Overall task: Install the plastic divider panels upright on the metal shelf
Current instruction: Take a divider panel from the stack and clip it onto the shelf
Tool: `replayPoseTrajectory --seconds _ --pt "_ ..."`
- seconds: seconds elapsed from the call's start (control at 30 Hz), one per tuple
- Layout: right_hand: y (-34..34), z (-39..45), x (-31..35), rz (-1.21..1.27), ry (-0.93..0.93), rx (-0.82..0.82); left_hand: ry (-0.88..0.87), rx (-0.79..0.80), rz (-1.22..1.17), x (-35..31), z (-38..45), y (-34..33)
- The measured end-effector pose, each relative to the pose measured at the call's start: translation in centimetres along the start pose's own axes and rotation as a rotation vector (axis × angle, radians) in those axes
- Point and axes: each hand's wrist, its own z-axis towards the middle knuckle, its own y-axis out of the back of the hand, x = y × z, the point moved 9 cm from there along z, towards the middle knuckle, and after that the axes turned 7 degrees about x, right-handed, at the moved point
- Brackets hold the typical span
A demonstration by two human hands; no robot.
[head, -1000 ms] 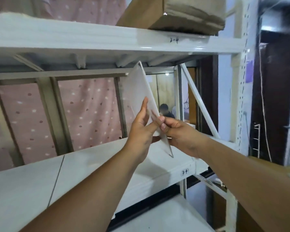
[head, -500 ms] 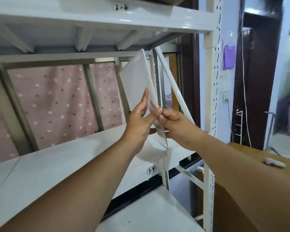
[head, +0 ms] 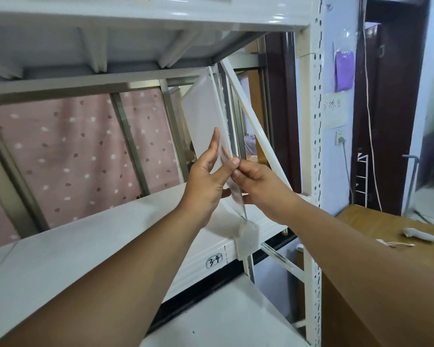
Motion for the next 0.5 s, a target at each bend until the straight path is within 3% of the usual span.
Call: replayPoseTrajectory --seconds 0.5 --pt "-0.02 -0.33 0.32 -0.006 0.026 0.013 0.008 -0.032 0.082 -0.9 -0.66 -0.36"
